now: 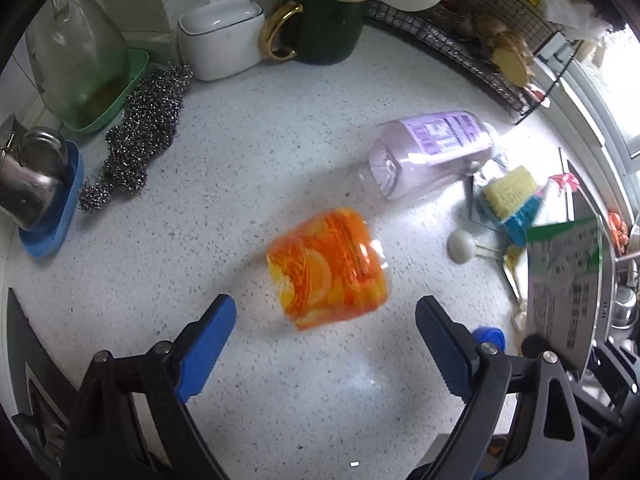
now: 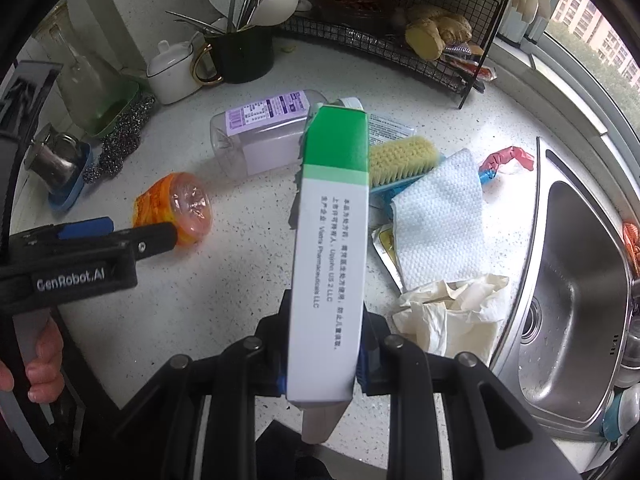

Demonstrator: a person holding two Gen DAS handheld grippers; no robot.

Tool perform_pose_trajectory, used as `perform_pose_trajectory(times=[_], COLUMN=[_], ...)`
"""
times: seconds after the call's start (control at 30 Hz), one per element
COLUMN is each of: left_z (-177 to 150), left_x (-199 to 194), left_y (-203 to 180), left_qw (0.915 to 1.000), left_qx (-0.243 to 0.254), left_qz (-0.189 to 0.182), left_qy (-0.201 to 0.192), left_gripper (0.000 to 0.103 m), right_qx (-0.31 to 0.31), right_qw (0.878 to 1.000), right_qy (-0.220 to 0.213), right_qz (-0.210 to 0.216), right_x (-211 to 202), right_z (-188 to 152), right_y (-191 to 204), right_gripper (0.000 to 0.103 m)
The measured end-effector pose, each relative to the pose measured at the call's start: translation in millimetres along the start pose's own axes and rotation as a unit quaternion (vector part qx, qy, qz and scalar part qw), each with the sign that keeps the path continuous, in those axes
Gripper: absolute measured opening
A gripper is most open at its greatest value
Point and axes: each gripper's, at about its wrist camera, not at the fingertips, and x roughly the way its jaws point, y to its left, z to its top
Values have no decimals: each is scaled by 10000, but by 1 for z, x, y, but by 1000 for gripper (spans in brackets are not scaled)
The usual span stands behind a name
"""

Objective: Collect trash
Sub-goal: 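Grasp the white-green box with the right tool while the left tool grasps the orange jar, then carry the box and jar down toward the red bin under the counter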

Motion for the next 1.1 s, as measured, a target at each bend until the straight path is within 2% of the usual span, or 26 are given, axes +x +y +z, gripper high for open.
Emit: perform_pose_trajectory(times=[0.23, 0.43, 0.63, 0.7, 0.9, 1.1], left_z=[16, 19, 21, 20, 11, -18], left_x=[26, 35, 36, 37, 30, 1], left_y=[5, 11, 15, 14, -1, -12], left_qw=[9997, 9997, 9996, 9995, 9981, 9934], left_qx=[-97, 3, 260, 286, 613, 1140], left_qz=[111, 26, 38, -27, 72, 63], left_qy=[173, 236, 140, 132, 39, -139], left_gripper=[90, 90, 70, 57, 56, 56], right_qx=[-43, -102, -102, -89, -24, -26], right_qw=[9997, 9994, 9993, 9992, 9992, 9994], right_qy=[216, 301, 346, 375, 394, 342], right_qz=[71, 96, 86, 84, 53, 22], right_x=[21, 33, 42, 44, 43, 32], right_z=[10, 17, 20, 20, 9, -7], right_y=[8, 14, 17, 18, 14, 6], right_gripper=[23, 23, 23, 23, 23, 23])
